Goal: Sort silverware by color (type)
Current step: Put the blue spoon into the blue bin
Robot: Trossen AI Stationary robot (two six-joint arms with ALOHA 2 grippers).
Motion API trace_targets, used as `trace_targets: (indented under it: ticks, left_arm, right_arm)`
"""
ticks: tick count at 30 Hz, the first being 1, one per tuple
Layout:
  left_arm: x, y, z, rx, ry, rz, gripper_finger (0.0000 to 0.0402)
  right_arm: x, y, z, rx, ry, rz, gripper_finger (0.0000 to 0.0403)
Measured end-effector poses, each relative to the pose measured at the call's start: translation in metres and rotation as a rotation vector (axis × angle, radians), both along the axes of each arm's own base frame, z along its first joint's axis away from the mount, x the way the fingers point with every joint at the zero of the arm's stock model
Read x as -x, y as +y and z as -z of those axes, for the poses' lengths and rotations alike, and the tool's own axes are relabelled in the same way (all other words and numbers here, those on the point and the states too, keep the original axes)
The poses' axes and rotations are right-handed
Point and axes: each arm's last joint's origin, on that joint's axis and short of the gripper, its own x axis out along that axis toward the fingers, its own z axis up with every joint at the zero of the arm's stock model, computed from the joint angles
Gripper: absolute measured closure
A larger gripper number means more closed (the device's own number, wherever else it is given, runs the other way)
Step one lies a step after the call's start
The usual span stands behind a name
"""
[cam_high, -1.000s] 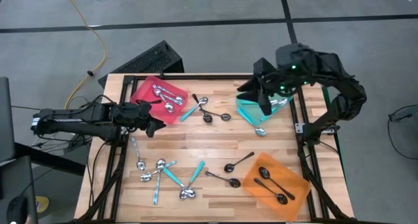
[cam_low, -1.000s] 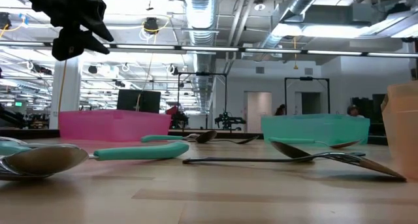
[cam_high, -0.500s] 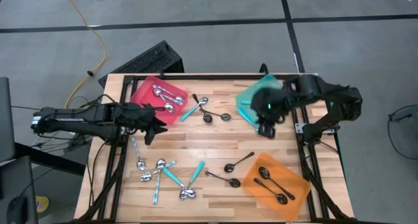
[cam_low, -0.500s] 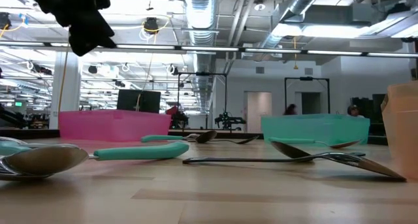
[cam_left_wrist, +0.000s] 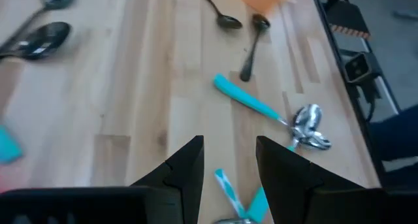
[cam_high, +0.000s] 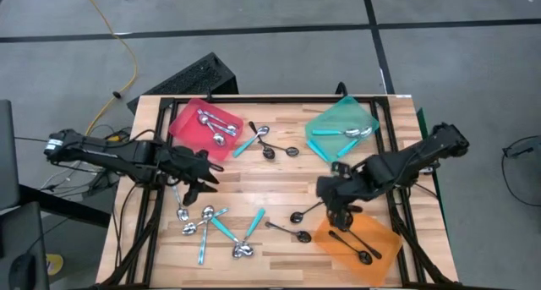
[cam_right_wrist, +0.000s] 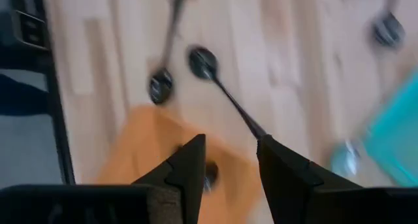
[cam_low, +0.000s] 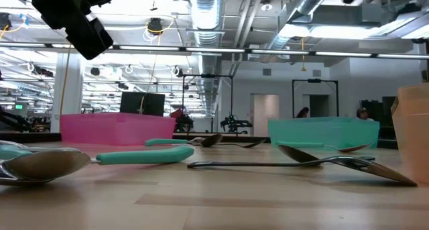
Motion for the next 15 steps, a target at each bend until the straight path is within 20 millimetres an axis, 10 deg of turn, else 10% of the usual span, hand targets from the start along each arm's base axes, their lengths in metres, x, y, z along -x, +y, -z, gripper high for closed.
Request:
trace_targets:
  ticks: [15]
  left_arm:
    - [-0.029,-0.038,0.001,0.066,-0.121,-0.077,0.0279]
  right_arm:
    - [-0.016,-0.007,0.067,0.113,-0.058,-0.095,0.0243]
